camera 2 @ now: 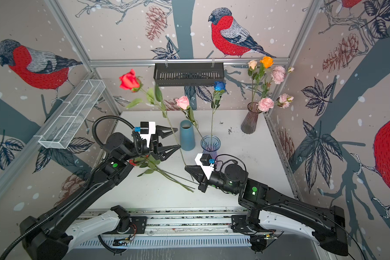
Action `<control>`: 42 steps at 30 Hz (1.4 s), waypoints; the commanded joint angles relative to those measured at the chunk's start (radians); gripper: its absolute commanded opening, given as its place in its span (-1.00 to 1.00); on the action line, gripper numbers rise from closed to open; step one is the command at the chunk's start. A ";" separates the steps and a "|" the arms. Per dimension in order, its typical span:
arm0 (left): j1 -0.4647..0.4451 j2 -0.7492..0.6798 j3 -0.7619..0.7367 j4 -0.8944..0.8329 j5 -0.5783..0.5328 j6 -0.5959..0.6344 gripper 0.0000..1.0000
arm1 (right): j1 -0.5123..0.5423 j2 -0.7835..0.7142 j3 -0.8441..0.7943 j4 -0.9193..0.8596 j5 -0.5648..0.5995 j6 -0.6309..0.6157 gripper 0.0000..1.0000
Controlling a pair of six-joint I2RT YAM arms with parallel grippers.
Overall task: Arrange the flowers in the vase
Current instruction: 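Grasp the red rose stem with the left gripper while the right holds it, then open the right gripper and draw it back while the left holds the rose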
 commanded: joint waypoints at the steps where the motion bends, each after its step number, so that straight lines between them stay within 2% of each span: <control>1: -0.004 0.000 0.012 0.048 0.044 0.003 0.48 | 0.007 0.015 0.005 0.066 0.026 -0.047 -0.94; 4: -0.007 -0.001 0.018 0.030 0.038 0.013 0.24 | 0.007 0.020 0.006 0.071 0.028 -0.051 -0.94; 8: -0.008 -0.002 0.024 0.017 0.037 0.019 -0.35 | 0.007 0.024 0.001 0.069 0.050 -0.047 -0.94; 10: -0.008 -0.005 0.024 0.016 0.035 0.020 -0.50 | 0.007 0.022 -0.003 0.065 0.065 -0.044 -0.94; 19: -0.008 -0.021 0.023 0.008 0.012 0.029 -0.46 | 0.006 0.019 -0.057 0.092 0.133 -0.018 -0.95; 29: -0.008 -0.033 0.021 -0.002 -0.007 0.040 -0.53 | 0.004 0.006 -0.123 0.127 0.173 0.019 -0.95; 34: -0.008 -0.039 0.020 -0.007 -0.020 0.044 -0.51 | 0.003 -0.019 -0.147 0.129 0.239 0.046 -0.96; 35: -0.008 -0.041 0.018 -0.007 -0.021 0.046 -0.57 | 0.001 -0.026 -0.154 0.133 0.253 0.056 -0.96; 37: -0.008 -0.039 0.020 -0.010 -0.020 0.048 -0.95 | 0.000 -0.041 -0.168 0.147 0.268 0.074 -0.95; 38: -0.008 -0.036 0.024 -0.015 -0.019 0.049 -1.00 | -0.001 -0.048 -0.174 0.154 0.270 0.082 -0.94; 39: -0.008 -0.032 0.029 -0.022 -0.013 0.055 -1.00 | -0.002 -0.054 -0.177 0.155 0.269 0.088 -0.83; 41: -0.010 -0.027 0.033 -0.033 -0.009 0.059 -1.00 | -0.002 -0.063 -0.175 0.144 0.271 0.088 -0.27; 42: -0.011 -0.025 0.036 -0.037 -0.011 0.063 -1.00 | -0.002 -0.070 -0.170 0.129 0.277 0.085 -0.10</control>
